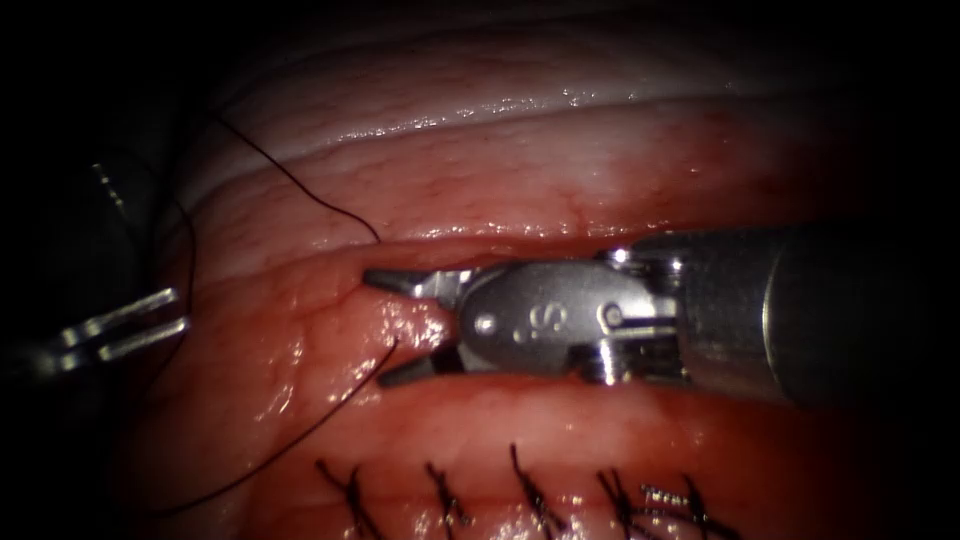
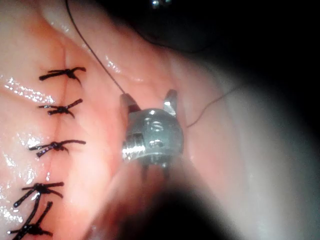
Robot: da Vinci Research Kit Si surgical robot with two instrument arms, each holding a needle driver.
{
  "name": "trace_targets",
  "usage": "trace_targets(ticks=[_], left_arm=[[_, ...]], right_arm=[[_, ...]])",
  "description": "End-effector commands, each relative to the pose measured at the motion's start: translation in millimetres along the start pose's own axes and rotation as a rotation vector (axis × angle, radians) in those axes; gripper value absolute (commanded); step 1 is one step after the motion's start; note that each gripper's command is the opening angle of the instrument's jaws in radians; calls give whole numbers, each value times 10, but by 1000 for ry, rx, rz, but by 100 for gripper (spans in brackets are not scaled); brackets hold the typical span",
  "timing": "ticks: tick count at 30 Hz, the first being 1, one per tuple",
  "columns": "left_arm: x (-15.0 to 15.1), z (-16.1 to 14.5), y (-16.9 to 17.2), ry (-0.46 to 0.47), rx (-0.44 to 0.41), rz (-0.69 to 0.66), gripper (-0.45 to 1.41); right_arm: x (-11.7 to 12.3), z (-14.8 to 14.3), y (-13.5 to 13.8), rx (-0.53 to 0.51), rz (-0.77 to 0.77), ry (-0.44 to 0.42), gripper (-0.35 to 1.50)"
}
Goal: Wound Closure
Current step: Grab and pull working end of suture repeatedly until all but a short tail is left on top side
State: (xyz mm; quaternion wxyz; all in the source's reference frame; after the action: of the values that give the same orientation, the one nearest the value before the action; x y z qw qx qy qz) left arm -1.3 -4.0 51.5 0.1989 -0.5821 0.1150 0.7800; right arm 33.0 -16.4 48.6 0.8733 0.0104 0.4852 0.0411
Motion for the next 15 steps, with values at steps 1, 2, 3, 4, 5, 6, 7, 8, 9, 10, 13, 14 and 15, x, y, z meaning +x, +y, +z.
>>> trace_targets(ticks=[1, 2, 3, 4, 5, 6, 7, 8, 9, 10, 13, 14, 15], left_arm=[[-5, 5, 2, 2, 0, 0, -45], [-5, 5, 2, 2, 0, 0, -45], [-5, 5, 2, 2, -1, 0, -45], [-5, 5, 2, 1, 0, -6, -45], [-5, 4, 2, 1, 0, -5, -45], [-5, 4, 3, 1, 1, -5, -45], [-5, 4, 3, 0, 1, -5, -45], [-5, 4, 3, 2, 0, -5, -45], [-4, 4, 4, 2, 0, -10, -45], [-4, 4, 4, 4, -2, -10, -45], [-4, 4, 4, 6, -3, -10, -45], [-4, 4, 4, 5, -2, -10, -45], [-4, 4, 4, 5, -2, -10, -45]], right_arm=[[-9, 16, -1, 6, -8, -1, 118], [-13, 19, -2, 13, -12, -3, 115], [-15, 21, -3, 21, -15, -7, 108], [-17, 22, -5, 29, -18, -15, 96], [-18, 22, -7, 42, -23, -26, 59], [-18, 22, -9, 56, -26, -36, 10], [-17, 21, -11, 73, -29, -49, -33], [-16, 20, -13, 89, -32, -62, -35], [-14, 19, -15, 98, -33, -66, -35], [-13, 17, -16, 102, -34, -66, -35], [-8, 13, -20, 109, -36, -64, -35], [-7, 11, -21, 114, -42, -67, -35], [-7, 11, -21, 114, -42, -67, -35]])
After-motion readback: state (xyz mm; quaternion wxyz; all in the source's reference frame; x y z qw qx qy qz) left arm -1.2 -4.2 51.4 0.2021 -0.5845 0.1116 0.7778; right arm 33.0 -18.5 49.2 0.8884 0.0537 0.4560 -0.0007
